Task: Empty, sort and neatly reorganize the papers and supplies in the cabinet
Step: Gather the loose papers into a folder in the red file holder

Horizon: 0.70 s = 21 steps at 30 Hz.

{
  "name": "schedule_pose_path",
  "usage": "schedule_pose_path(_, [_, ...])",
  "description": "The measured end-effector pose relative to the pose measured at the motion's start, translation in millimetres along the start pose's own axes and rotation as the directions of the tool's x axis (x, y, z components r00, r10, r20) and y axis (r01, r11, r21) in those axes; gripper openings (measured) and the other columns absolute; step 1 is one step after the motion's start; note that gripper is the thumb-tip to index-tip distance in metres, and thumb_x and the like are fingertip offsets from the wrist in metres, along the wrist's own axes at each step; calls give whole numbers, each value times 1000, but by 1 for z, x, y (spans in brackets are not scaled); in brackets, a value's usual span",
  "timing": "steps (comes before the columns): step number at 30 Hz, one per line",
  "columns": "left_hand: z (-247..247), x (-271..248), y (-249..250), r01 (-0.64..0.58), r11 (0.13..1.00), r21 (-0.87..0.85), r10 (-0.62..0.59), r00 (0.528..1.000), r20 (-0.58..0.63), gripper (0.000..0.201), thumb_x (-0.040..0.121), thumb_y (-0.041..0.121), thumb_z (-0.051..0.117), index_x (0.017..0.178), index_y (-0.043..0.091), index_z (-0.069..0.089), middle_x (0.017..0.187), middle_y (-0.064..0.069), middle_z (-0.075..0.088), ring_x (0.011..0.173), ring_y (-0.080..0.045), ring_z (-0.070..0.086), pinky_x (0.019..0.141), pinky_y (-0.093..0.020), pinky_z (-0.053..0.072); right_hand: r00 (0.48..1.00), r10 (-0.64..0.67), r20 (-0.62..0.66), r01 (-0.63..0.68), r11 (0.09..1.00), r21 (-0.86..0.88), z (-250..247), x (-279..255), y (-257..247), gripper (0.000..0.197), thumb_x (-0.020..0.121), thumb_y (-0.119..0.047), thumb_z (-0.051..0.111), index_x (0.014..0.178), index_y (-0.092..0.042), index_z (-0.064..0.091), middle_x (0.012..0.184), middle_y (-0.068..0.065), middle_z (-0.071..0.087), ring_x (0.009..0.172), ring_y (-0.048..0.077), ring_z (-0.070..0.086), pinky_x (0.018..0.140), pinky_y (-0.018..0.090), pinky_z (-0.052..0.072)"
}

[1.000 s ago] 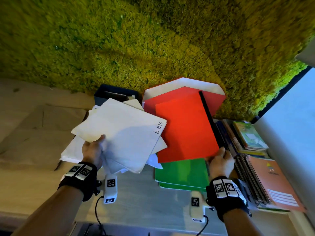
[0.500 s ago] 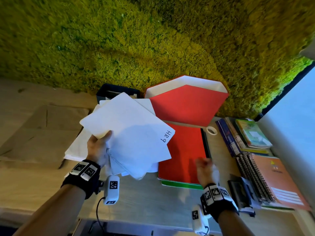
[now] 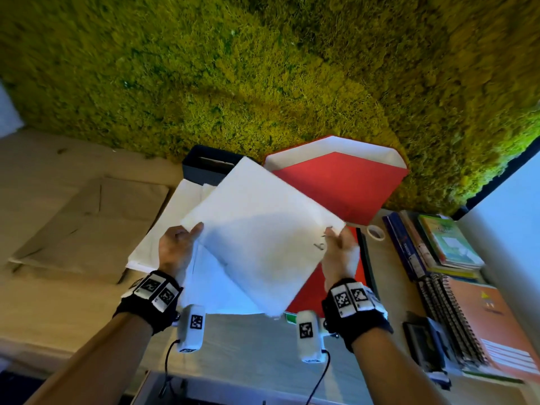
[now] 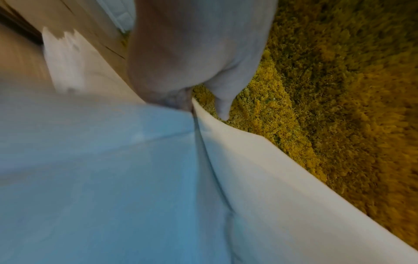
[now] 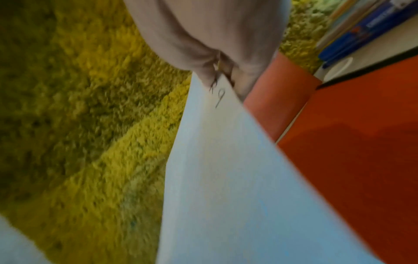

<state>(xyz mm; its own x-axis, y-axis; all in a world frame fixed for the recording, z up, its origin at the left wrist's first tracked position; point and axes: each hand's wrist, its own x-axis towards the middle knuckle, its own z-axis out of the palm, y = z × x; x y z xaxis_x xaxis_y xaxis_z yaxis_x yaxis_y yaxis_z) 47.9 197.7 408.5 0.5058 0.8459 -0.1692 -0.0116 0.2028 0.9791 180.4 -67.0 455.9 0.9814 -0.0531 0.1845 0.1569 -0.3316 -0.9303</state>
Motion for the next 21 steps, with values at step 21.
schedule_pose_path(21, [49,-20,-25,110,388,915,-163,985,-50,104,58,48,90,131,-3,37,131,-24,43,121,-42,43,99,-48,43,890,-309,-334,193,921,-340,-154,109,-46,33,96,-23,53,127,-12,57,117,23,63,106,40,58,84,42,44])
